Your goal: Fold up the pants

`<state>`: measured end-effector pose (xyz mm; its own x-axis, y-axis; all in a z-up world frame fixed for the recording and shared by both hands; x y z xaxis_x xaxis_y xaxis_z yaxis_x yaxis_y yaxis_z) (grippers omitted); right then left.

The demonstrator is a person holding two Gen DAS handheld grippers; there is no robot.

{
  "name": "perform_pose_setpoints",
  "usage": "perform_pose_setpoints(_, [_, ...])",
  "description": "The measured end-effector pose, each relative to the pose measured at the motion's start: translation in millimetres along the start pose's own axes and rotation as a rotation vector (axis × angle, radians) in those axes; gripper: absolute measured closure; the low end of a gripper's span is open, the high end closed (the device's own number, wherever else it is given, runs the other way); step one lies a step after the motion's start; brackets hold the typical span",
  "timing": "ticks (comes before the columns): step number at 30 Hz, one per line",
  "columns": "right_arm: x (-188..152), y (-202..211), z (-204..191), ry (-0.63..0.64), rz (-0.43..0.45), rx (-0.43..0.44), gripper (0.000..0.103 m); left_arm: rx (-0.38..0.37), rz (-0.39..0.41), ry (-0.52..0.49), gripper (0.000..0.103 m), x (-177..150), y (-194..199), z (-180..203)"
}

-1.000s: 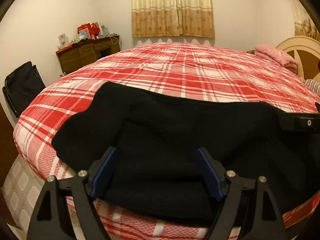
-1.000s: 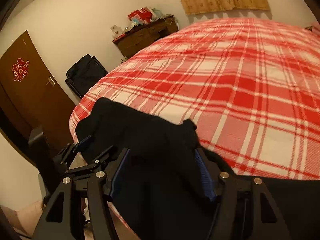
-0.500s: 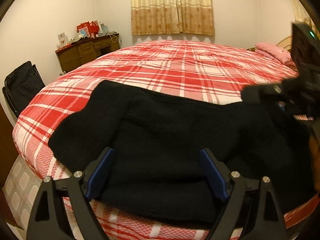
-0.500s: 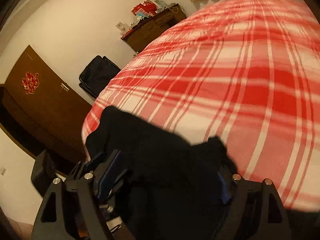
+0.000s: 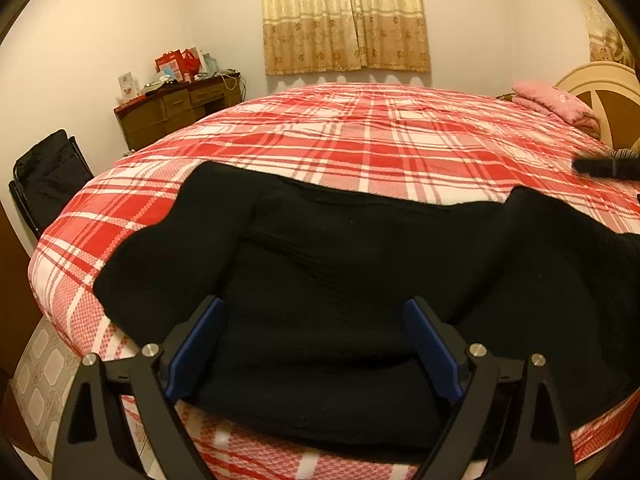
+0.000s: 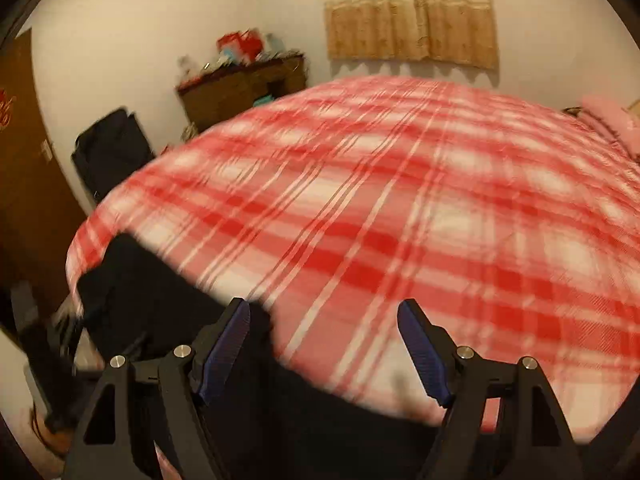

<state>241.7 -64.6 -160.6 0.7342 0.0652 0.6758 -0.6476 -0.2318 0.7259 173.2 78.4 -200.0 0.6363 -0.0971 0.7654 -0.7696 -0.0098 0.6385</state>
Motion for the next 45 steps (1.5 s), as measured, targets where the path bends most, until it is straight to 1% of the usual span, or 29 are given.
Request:
perform_pose_setpoints(2, [-20,-19,6,-0.041,-0.078,-0.024,0.026,-0.002,-0.010,-0.001,0.009,0,0,0])
perform_pose_setpoints(3, [-26,-20,12,-0.067,-0.097,-0.018,0.026,-0.005,-0.018,0.000,0.009,1,0,-1])
perform_pose_setpoints(4, [-24,-12,19,-0.098,-0.075,0.006,0.026,-0.006,-0.022,0.001,0.009,1,0,-1])
perform_pose_setpoints(6, [-14,9,45,-0.149,-0.037,-0.035,0.026,-0.004,-0.029,0.005,0.009,1,0,-1])
perform_pose_setpoints(8, [1,46,95,-0.196,0.040,-0.173,0.026,0.002,-0.035,0.006,0.009,2,0,-1])
perform_pose_setpoints(9, [5,62,117,-0.225,0.068,-0.222,0.025,0.004,-0.040,0.009,0.008,2,-1,-1])
perform_pose_setpoints(10, [8,86,157,-0.293,0.100,-0.295,0.025,0.004,-0.041,0.010,0.008,2,-1,-1])
perform_pose_setpoints(11, [6,103,188,-0.357,0.109,-0.353,0.025,0.004,-0.044,0.009,0.008,2,-1,0])
perform_pose_setpoints(12, [2,114,210,-0.400,0.107,-0.399,0.025,0.003,-0.045,0.008,0.008,2,-2,0])
perform_pose_setpoints(14, [-20,130,280,-0.529,0.028,-0.566,0.025,0.002,-0.045,0.011,0.008,2,-2,0])
perform_pose_setpoints(15, [-27,133,297,-0.561,0.004,-0.605,0.025,0.005,-0.044,0.011,0.008,2,-2,1])
perform_pose_setpoints(18, [-55,138,356,-0.654,-0.104,-0.770,0.025,0.005,-0.044,0.013,0.007,2,-2,1])
perform_pose_setpoints(20, [-59,130,370,-0.664,-0.142,-0.803,0.025,0.005,-0.043,0.011,0.006,2,-3,2])
perform_pose_setpoints(21, [-59,123,375,-0.652,-0.176,-0.818,0.025,0.005,-0.045,0.012,0.006,2,-2,1])
perform_pose_setpoints(22, [-64,114,381,-0.638,-0.237,-0.865,0.025,0.005,-0.045,0.013,0.006,2,-2,1])
perform_pose_setpoints(23, [-67,110,385,-0.635,-0.272,-0.892,0.025,0.004,-0.046,0.013,0.006,2,-3,2])
perform_pose_setpoints(25, [-64,106,389,-0.624,-0.269,-0.929,0.025,0.002,-0.046,0.013,0.006,2,-3,1])
perform_pose_setpoints(29, [-66,108,394,-0.670,-0.298,-0.917,0.026,0.001,-0.045,0.014,0.006,2,-3,2])
perform_pose_setpoints(30, [-68,109,392,-0.674,-0.295,-0.901,0.034,0.001,-0.046,0.015,0.006,2,-3,2])
perform_pose_setpoints(31, [-68,111,389,-0.683,-0.291,-0.884,0.045,0.001,-0.045,0.014,0.006,2,-3,2])
perform_pose_setpoints(32, [-69,114,386,-0.686,-0.286,-0.884,0.054,0.000,-0.045,0.014,0.006,1,-3,2])
perform_pose_setpoints(33, [-68,118,383,-0.686,-0.279,-0.881,0.080,0.000,-0.045,0.014,0.006,1,-3,2])
perform_pose_setpoints(34, [-68,121,380,-0.686,-0.271,-0.860,0.094,0.000,-0.045,0.014,0.006,1,-3,3])
perform_pose_setpoints(36, [-69,125,376,-0.691,-0.254,-0.809,0.097,0.001,-0.045,0.013,0.006,1,-3,3])
perform_pose_setpoints(39, [-74,149,368,-0.779,-0.154,-0.672,0.098,-0.004,-0.049,0.013,0.006,2,-2,2])
perform_pose_setpoints(40, [-75,162,361,-0.805,-0.094,-0.605,0.098,-0.005,-0.049,0.014,0.006,3,-2,2])
perform_pose_setpoints(42, [-74,184,349,-0.814,-0.008,-0.517,0.098,-0.002,-0.051,0.014,0.006,2,-2,2])
perform_pose_setpoints(44, [-74,220,332,-0.817,0.120,-0.409,0.098,-0.001,-0.054,0.019,0.006,3,-2,1])
perform_pose_setpoints(45, [-75,231,326,-0.821,0.159,-0.377,0.098,0.000,-0.055,0.020,0.005,3,-2,1])
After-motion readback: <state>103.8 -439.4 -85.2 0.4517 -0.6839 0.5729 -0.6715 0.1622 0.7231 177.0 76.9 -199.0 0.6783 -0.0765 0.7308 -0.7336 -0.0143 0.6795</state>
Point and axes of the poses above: each gripper's, at about its wrist camera, not at the fingertips, and y roughly against the way its jaws point, z to its right, x to its top, the point moved 10 cm from there along -y, roughly the way its jaws point, and after that the axes turned 1 degree about -z, right-handed, at the moved point
